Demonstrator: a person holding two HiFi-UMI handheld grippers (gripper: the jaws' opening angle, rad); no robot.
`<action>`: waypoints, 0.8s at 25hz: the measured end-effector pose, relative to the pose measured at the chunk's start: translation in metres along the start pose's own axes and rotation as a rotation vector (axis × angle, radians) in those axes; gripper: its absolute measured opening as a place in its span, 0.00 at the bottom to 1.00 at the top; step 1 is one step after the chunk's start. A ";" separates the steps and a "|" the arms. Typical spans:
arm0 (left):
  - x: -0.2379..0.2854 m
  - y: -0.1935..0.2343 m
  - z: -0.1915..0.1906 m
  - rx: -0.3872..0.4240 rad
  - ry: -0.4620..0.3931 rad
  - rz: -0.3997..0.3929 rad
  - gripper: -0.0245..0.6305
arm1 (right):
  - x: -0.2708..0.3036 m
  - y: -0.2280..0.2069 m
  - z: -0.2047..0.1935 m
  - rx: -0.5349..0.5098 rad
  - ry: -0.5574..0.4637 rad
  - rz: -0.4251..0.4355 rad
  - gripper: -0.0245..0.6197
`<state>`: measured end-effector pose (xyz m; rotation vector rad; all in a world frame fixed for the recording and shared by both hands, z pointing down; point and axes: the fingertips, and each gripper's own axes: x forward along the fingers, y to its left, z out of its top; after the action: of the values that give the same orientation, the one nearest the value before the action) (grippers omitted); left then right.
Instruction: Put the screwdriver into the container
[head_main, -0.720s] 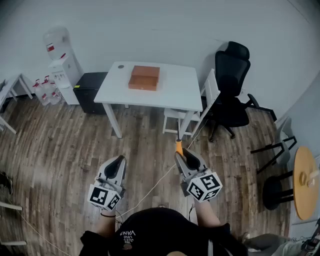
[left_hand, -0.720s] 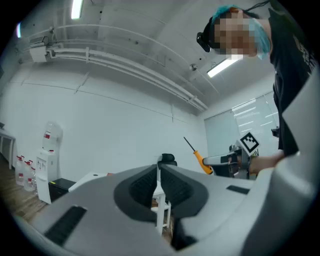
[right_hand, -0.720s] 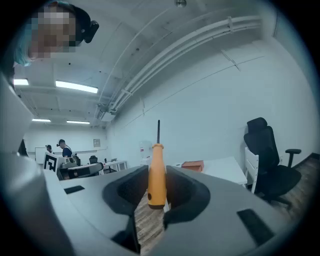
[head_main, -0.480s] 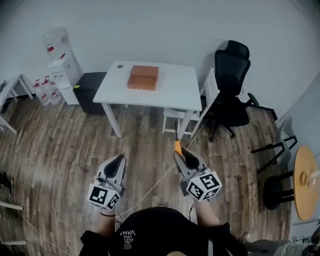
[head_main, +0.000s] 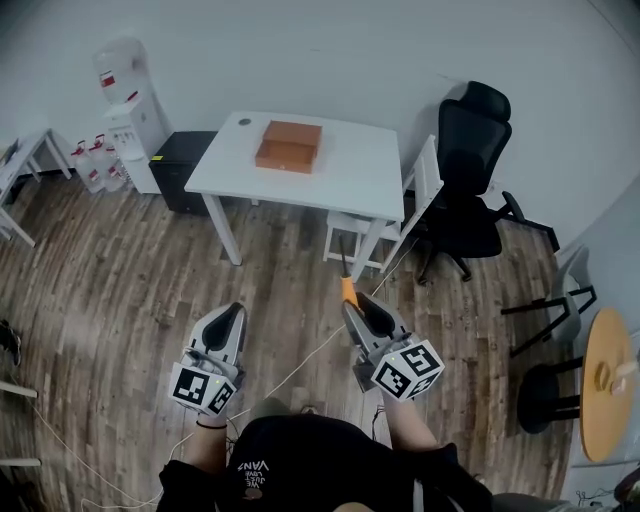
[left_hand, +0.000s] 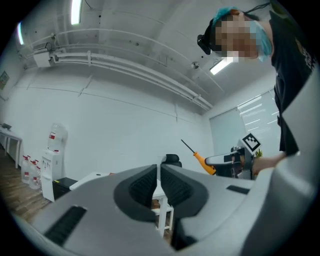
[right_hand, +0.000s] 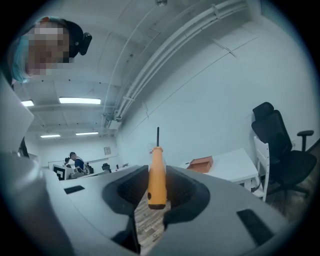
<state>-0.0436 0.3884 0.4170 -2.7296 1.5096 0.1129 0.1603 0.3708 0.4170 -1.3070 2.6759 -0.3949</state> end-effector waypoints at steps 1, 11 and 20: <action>0.001 -0.001 -0.002 -0.004 0.000 0.009 0.08 | 0.000 -0.002 0.000 0.004 -0.001 0.008 0.22; 0.026 0.024 -0.021 -0.035 0.033 0.037 0.08 | 0.027 -0.026 0.006 0.014 -0.012 0.011 0.22; 0.080 0.091 -0.016 -0.040 0.019 -0.010 0.08 | 0.100 -0.046 0.021 -0.007 -0.015 -0.030 0.22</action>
<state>-0.0771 0.2715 0.4288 -2.7769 1.5151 0.1187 0.1389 0.2615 0.4094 -1.3475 2.6511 -0.3788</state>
